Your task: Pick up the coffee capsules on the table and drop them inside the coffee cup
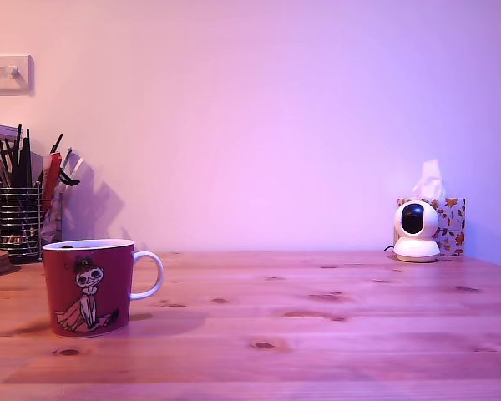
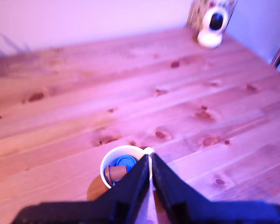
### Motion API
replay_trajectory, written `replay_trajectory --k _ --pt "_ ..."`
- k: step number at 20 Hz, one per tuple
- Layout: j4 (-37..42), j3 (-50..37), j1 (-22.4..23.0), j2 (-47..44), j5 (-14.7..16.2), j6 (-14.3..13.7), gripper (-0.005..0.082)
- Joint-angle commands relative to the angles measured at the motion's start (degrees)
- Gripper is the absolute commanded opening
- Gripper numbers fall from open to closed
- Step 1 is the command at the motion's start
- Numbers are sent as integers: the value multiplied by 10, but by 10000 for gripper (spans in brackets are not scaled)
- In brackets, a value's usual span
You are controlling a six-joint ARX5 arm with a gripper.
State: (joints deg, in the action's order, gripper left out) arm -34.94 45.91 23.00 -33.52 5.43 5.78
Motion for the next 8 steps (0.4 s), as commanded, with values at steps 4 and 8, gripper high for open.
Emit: replay_trajectory --k 4,8 --pt "-19 -14 0 40 -15 -3 -14" --pt "-19 -14 0 45 -14 -3 -14"
